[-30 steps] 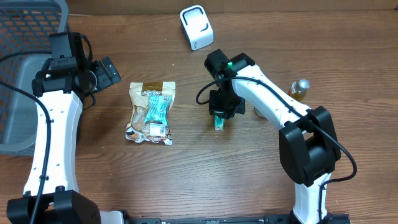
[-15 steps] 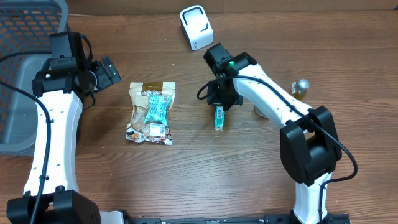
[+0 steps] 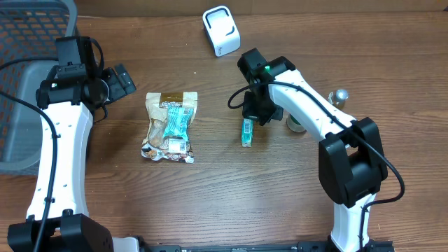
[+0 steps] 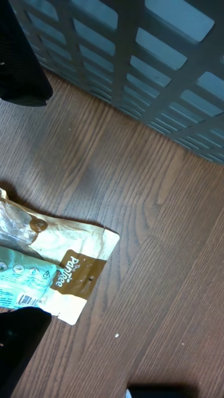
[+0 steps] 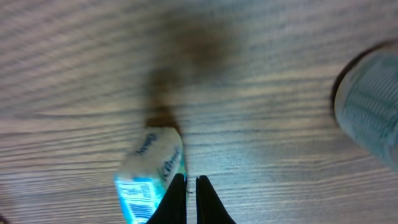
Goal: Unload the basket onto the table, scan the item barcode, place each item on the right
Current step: 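Lower the right gripper and grasp the tissue pack, then lift the tissue pack with the right gripper and tilt it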
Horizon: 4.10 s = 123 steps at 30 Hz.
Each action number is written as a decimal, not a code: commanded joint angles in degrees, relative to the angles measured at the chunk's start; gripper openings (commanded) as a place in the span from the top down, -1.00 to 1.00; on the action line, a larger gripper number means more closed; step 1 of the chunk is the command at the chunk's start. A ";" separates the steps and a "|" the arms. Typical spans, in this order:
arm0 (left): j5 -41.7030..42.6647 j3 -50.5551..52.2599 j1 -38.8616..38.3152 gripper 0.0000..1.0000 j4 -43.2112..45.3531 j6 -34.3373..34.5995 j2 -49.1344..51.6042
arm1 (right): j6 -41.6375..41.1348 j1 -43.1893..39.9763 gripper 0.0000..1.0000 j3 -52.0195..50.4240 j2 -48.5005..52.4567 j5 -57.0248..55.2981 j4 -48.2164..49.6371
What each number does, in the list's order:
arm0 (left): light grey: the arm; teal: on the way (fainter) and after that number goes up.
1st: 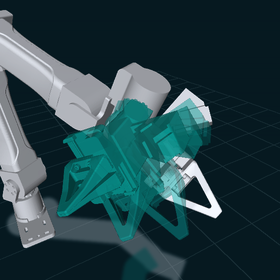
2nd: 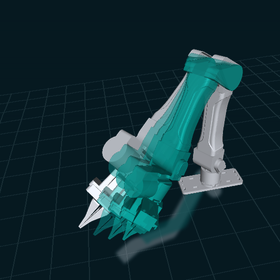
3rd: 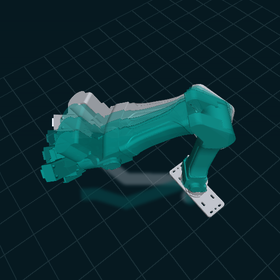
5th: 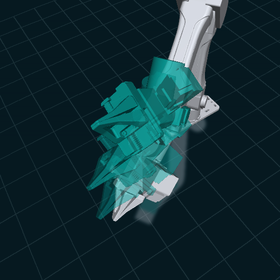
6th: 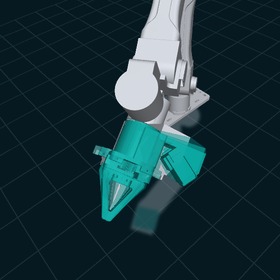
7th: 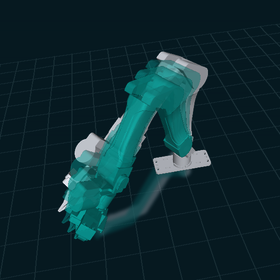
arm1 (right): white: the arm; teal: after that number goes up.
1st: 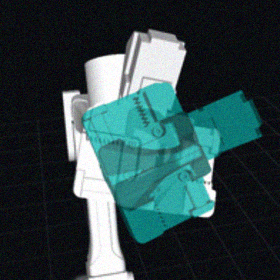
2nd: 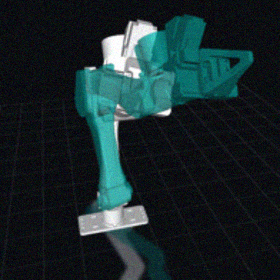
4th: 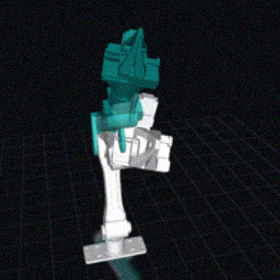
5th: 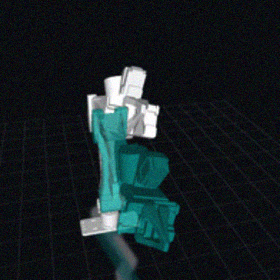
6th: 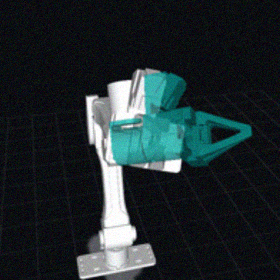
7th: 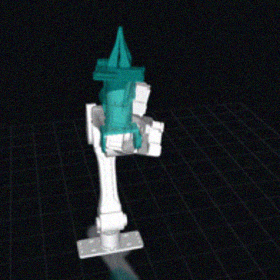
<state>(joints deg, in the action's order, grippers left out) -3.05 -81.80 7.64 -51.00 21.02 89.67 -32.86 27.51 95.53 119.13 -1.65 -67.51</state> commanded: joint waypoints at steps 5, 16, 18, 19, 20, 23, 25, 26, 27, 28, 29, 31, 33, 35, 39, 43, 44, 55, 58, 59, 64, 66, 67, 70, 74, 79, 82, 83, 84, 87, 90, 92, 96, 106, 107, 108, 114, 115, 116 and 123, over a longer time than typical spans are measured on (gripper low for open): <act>-0.33 -0.44 0.48 -0.99 0.24 -0.22 0.28 | -1.92 1.70 0.92 -4.96 -0.39 0.50 1.92; -0.33 -0.44 0.48 -0.99 0.24 -0.22 0.28 | -1.88 2.54 0.90 -6.82 -0.39 5.35 3.67; -0.33 -0.44 0.48 -0.99 0.24 -0.20 0.28 | -1.88 2.54 0.84 -6.82 -0.39 9.11 4.02; -0.33 -0.44 0.48 -0.99 0.24 -0.22 0.28 | -1.86 2.54 0.80 -6.82 -0.39 11.08 4.31; -0.33 -0.44 0.48 -0.99 0.24 -0.20 0.28 | -1.86 2.54 0.74 -6.80 -0.39 12.72 4.59; -0.33 -0.44 0.50 -0.99 0.24 -0.22 0.28 | -1.86 2.56 0.60 -6.82 -0.39 14.91 5.38; -0.33 -0.44 0.46 -0.99 0.24 -0.20 0.28 | -1.84 2.54 0.44 -6.82 -0.39 14.80 5.68; -0.33 -0.44 0.46 -0.99 0.24 -0.20 0.28 | -1.84 2.54 0.42 -6.82 -0.39 14.80 5.79; -0.33 -0.44 0.48 -0.99 0.24 -0.22 0.28 | -1.84 2.54 0.35 -6.82 -0.39 14.80 6.03; -0.33 -0.44 0.48 -0.99 0.24 -0.22 0.28 | -1.86 2.54 0.22 -6.80 -0.39 14.82 6.45; -0.33 -0.44 0.48 -0.99 0.24 -0.22 0.28 | -1.84 2.45 0.16 -6.80 -0.39 14.82 6.86; -0.33 -0.44 0.48 -0.99 0.24 -0.22 0.28 | -1.86 2.36 0.10 -6.80 -0.39 14.82 7.43; -0.33 -0.44 0.48 -0.99 0.24 -0.22 0.28 | -1.86 2.36 0.10 -6.80 -0.39 14.19 8.44; -0.33 -0.44 0.48 -0.99 0.24 -0.22 0.28 | -1.88 2.36 0.13 -6.80 -0.39 12.87 9.81; -0.33 -0.44 0.48 -0.99 0.24 -0.22 0.28 | -1.90 2.36 0.21 -6.82 -0.39 10.67 11.87; -0.33 -0.44 0.48 -0.99 0.24 -0.20 0.28 | -1.90 2.36 0.22 -7.13 -0.39 10.67 11.85; -0.33 -0.44 0.48 -0.99 0.24 -0.22 0.28 | -1.90 2.36 0.20 -7.37 -0.39 10.67 11.78; -0.33 -0.44 0.48 -0.99 0.24 -0.22 0.28 | -1.90 2.38 0.06 -10.84 -0.24 10.73 14.60; -0.33 -0.44 0.48 -0.99 0.24 -0.22 0.28 | -1.90 2.38 0.22 -10.82 -0.24 10.75 15.04; -0.33 -0.44 0.48 -0.99 0.24 -0.22 0.28 | -1.88 2.38 0.24 -10.82 -0.24 10.73 15.04; -0.33 -0.44 0.48 -0.99 0.24 -0.20 0.28 | -1.88 1.77 0.45 -9.92 -0.63 12.09 14.56; -0.33 -0.44 0.48 -0.99 0.24 -0.20 0.28 | -1.88 1.40 0.43 -9.70 -0.79 12.92 14.51; -0.33 -0.44 0.48 -0.99 0.24 -0.22 0.28 | -1.86 1.25 0.43 -9.64 -0.85 13.09 14.47; -0.33 -0.44 0.48 -0.99 0.24 -0.20 0.28 | -1.81 0.50 0.44 -9.60 -0.98 14.58 14.51; -0.33 -0.44 0.48 -0.99 0.24 -0.22 0.28 | -1.22 -0.52 0.44 -9.57 -1.62 17.25 14.40; -0.33 -0.44 0.48 -0.99 0.24 -0.22 0.28 | -0.66 -1.07 0.44 -9.57 -1.86 18.16 14.10; -0.33 -0.44 0.48 -0.99 0.24 -0.22 0.28 | 0.09 -1.07 0.42 -9.57 -1.86 19.34 14.16; -0.33 -0.44 0.48 -0.99 0.24 -0.22 0.28 | 0.09 -1.07 0.42 -9.57 -1.86 19.34 14.10; -0.33 -0.44 0.48 -0.99 0.24 -0.22 0.28 | 0.07 -1.07 0.42 -9.60 -1.86 19.32 14.05; -0.33 -0.44 0.48 -0.99 0.24 -0.22 0.28 | 0.02 -1.05 0.42 -9.70 -1.75 18.73 14.12; -0.33 -0.44 0.48 -0.99 0.24 -0.22 0.28 | -0.37 -0.46 0.45 -9.77 -1.07 17.59 14.32; -0.33 -0.44 0.48 -0.99 0.24 -0.22 0.28 | -0.37 0.20 0.46 -9.99 -0.44 17.59 14.60; -0.33 -0.44 0.48 -0.99 0.24 -0.22 0.28 | -0.37 1.57 0.54 -10.75 0.46 16.72 16.13; -0.33 -0.44 0.48 -0.99 0.24 -0.22 0.28 | -0.37 2.08 0.65 -11.17 0.48 16.72 17.77; -0.33 -0.44 0.48 -0.99 0.24 -0.22 0.28 | -0.37 2.08 0.65 -11.17 0.48 16.72 17.75; -0.33 -0.44 0.48 -0.99 0.24 -0.22 0.28 | -0.37 2.08 0.65 -11.23 0.48 16.72 17.77; -0.33 -0.44 0.48 -0.99 0.24 -0.20 0.28 | -3.48 2.23 0.65 -15.37 0.48 16.72 21.46; -0.33 -0.44 0.48 -0.99 0.24 -0.22 0.28 | -4.28 2.23 0.65 -16.39 0.48 16.74 22.51; -0.33 -0.44 0.48 -0.99 0.24 -0.22 0.28 | -4.48 2.23 0.65 -17.20 0.48 16.74 23.52; -0.33 -0.44 0.48 -0.99 0.24 -0.20 0.28 | -4.46 1.66 0.80 -18.21 0.46 16.79 24.17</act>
<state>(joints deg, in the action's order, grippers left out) -3.05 -81.80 7.64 -51.00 21.02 89.69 -36.53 29.28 79.53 118.26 16.82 -42.85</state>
